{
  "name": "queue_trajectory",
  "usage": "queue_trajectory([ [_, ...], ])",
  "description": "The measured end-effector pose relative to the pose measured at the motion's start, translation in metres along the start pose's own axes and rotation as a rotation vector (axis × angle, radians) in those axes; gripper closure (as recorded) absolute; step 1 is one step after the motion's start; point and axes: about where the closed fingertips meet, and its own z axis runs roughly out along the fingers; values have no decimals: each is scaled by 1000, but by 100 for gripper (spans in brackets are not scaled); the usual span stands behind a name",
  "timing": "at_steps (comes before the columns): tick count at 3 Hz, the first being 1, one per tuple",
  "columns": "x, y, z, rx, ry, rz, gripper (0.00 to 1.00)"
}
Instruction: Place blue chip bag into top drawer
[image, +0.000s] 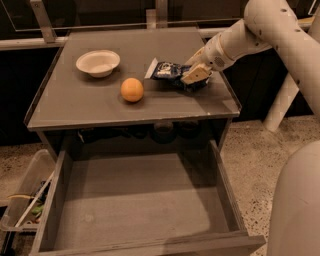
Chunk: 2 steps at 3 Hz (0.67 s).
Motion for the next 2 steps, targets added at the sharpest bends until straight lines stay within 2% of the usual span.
queue_trajectory([
  [1, 0, 0, 0, 0, 0, 0, 87],
  [2, 0, 0, 0, 0, 0, 0, 100],
])
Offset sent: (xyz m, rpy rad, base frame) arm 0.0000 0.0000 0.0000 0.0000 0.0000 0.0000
